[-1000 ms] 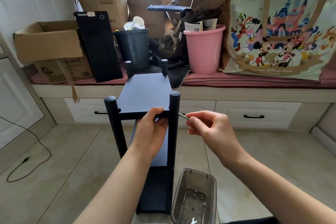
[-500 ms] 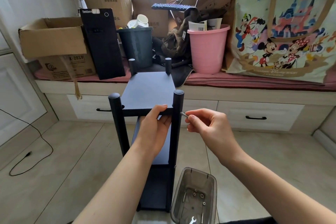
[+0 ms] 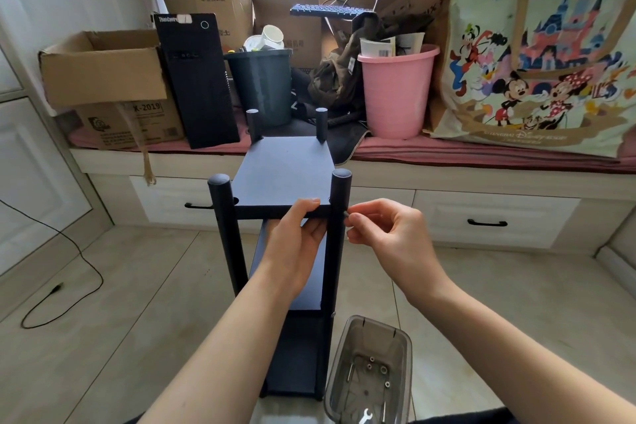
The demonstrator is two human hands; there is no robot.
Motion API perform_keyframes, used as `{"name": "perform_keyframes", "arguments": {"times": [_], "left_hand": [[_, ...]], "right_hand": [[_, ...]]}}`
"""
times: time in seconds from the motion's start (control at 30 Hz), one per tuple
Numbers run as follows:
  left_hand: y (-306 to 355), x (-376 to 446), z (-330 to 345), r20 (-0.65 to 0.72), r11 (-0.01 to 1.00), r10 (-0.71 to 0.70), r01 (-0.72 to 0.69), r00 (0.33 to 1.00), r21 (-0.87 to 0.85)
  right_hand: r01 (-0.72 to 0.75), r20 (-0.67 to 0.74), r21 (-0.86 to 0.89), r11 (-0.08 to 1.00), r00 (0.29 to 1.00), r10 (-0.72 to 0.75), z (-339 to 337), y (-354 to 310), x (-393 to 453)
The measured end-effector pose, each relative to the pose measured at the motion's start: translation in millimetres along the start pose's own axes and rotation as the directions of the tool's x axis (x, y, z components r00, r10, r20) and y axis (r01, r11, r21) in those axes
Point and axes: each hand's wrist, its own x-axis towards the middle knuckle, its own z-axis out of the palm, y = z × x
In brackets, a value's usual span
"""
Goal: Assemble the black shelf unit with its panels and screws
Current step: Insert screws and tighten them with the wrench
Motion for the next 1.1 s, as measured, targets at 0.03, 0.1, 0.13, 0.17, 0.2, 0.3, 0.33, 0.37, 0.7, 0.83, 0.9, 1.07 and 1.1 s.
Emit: {"name": "perform_keyframes", "arguments": {"times": [0.03,0.1,0.13,0.17,0.2,0.3,0.33,0.37,0.7,0.83,0.9,1.07,1.1], "left_hand": [[0.5,0.1,0.0,0.005,1.0,0.001,-0.001,1.0,-0.001],[0.6,0.4,-0.5,0.015,1.0,0.001,-0.001,1.0,0.002],[0.5,0.5,-0.9,0.018,1.0,0.002,-0.002,1.0,-0.002],[0.3,0.4,-1.2,0.021,1.0,0.002,-0.002,1.0,-0.007],[0.2,0.3,-1.4,0.023,1.0,0.0,0.0,1.0,-0.008],[0.1,0.1,-1.8,0.023,1.0,-0.004,0.004,1.0,-0.012],[0.0,0.2,-1.9,0.026,1.0,-0.005,0.005,1.0,-0.014],[0.0,0.2,-1.6,0.03,1.0,-0.006,0.007,1.0,-0.016],[-0.5,1.1,-2.8,0.038,0.999,0.0,0.002,0.999,-0.049],[-0.7,1.0,-4.1,0.049,0.999,-0.002,0.004,0.999,-0.039],[-0.8,1.1,-4.5,0.055,0.999,-0.002,0.004,0.998,-0.041],[-1.3,1.3,-4.2,0.044,0.999,-0.002,0.003,0.999,-0.037],[-1.5,0.9,-4.4,0.047,0.999,-0.001,0.003,0.999,-0.035]], "right_hand": [[-0.001,0.002,0.002,1.0,1.0,0.001,0.3,-0.2,0.5],[0.001,0.003,0.002,1.0,1.0,-0.001,0.5,-0.9,1.4],[0.0,0.004,0.005,1.0,1.0,0.0,0.5,-1.2,1.9],[-0.001,0.006,0.007,1.0,1.0,0.001,0.3,-1.4,2.4],[-0.001,0.008,0.006,1.0,1.0,0.001,0.2,-1.6,2.8],[0.002,0.012,-0.007,1.0,1.0,-0.002,-0.8,-2.1,4.9],[-0.001,0.01,-0.009,1.0,1.0,0.001,-1.6,-2.3,5.7],[-0.004,0.009,-0.01,1.0,1.0,0.004,-2.1,-2.3,6.5],[0.075,-0.006,-0.117,0.99,0.997,-0.076,0.6,-0.2,2.7],[0.048,-0.001,-0.085,0.995,0.999,-0.048,0.3,-1.5,4.7],[0.03,0.009,-0.061,0.998,1.0,-0.03,-0.2,-2.1,5.9],[0.048,-0.008,-0.083,0.995,0.999,-0.049,-3.2,-2.6,6.3],[0.062,-0.01,-0.105,0.993,0.998,-0.064,-3.9,-2.8,6.7]]}}
